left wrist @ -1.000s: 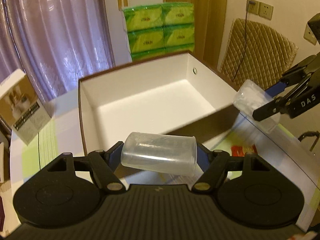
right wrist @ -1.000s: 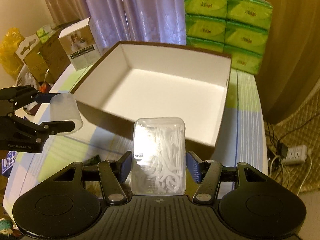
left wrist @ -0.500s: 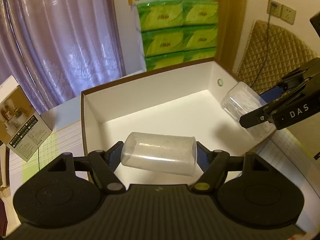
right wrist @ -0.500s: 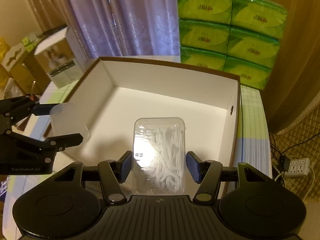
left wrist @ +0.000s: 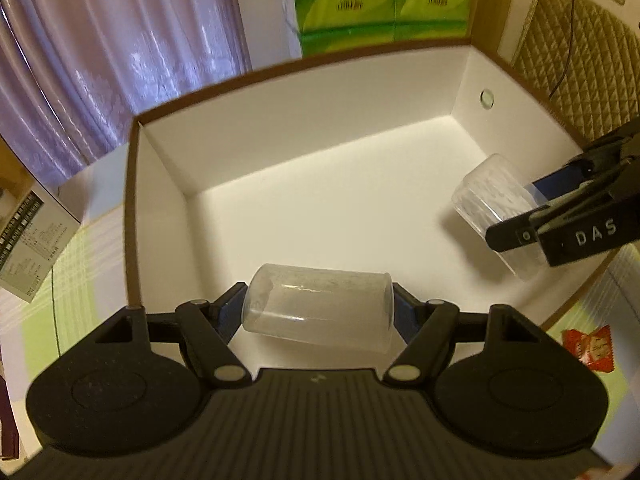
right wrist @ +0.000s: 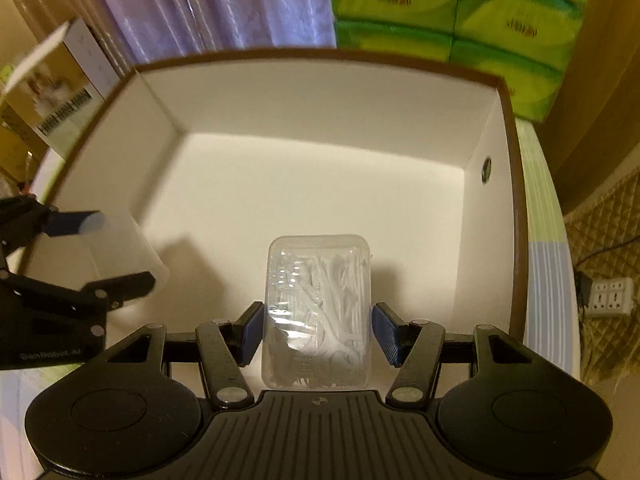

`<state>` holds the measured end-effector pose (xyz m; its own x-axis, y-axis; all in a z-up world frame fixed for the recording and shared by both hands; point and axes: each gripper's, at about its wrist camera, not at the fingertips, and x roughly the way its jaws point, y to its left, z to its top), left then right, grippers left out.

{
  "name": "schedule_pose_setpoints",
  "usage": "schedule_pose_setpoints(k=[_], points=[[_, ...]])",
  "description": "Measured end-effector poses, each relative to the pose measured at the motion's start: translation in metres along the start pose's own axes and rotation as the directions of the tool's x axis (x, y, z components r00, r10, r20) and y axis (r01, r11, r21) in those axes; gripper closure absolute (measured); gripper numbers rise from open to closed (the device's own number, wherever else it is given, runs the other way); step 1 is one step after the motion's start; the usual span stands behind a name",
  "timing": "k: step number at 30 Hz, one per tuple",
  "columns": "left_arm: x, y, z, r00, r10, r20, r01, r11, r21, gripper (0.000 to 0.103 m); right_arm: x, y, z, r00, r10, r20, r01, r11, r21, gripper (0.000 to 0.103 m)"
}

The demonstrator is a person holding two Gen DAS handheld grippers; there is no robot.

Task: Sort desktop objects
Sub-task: 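Carry the cup with the left tool while the right tool carries the floss box into the brown box, then open the left tool releasing the cup while the right tool releases the floss box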

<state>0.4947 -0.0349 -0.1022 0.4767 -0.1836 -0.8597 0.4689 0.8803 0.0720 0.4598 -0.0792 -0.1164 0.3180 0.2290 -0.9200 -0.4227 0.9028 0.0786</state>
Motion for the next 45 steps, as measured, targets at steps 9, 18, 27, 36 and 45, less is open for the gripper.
schedule_pose_setpoints(k=[9,18,27,36,45], points=[[0.02,-0.003,-0.003,0.998,0.036,-0.055,-0.035,0.999,0.025,0.032,0.006,-0.005,-0.004,0.999,-0.046,-0.017,0.045,0.999,-0.029,0.047],[0.024,0.0,-0.001,0.996,0.048,-0.075,-0.046,0.999,0.028,0.028,0.011,-0.002,-0.003,0.998,-0.054,-0.011,0.054,0.997,-0.048,0.047],[0.014,-0.007,0.002,0.998,0.033,-0.055,-0.032,0.999,0.019,0.014,-0.005,0.001,-0.002,0.998,0.023,0.052,-0.019,0.997,-0.076,0.025],[-0.006,-0.001,-0.001,0.998,0.057,-0.03,-0.057,0.998,-0.009,0.009,-0.024,0.008,-0.011,0.995,0.001,0.1,0.011,0.992,-0.124,0.007],[-0.031,-0.001,-0.006,0.996,0.088,-0.002,-0.088,0.995,-0.039,0.005,-0.048,0.009,-0.022,0.99,0.003,0.142,0.017,0.99,-0.137,0.002]])
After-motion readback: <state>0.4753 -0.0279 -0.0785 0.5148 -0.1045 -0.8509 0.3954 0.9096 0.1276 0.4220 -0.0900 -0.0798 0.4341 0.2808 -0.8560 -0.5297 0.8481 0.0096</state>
